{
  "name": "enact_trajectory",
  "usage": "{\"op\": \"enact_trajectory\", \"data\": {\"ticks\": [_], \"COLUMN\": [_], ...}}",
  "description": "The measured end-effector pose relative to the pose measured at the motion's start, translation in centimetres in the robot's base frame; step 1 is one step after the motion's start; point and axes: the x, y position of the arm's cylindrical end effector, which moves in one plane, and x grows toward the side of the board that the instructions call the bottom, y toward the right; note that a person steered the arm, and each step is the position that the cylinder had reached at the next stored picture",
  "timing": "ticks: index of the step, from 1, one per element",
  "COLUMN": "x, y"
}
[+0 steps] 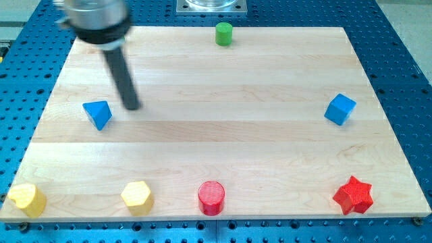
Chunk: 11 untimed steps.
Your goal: Place the triangle diagonal to the green star
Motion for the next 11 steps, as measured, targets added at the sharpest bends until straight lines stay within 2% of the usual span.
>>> {"op": "enact_trajectory", "data": {"ticks": [2,3,4,5,6,7,8,9,10,11], "x": [-2.7,-2.7,0.9,2.7,6.6,8.4,7.4,4.4,2.7,-0.2], "y": [-4.6,-10.4,-19.2,-19.3,-17.7,-15.3,-14.7,-9.6,-2.1,-0.2]}}
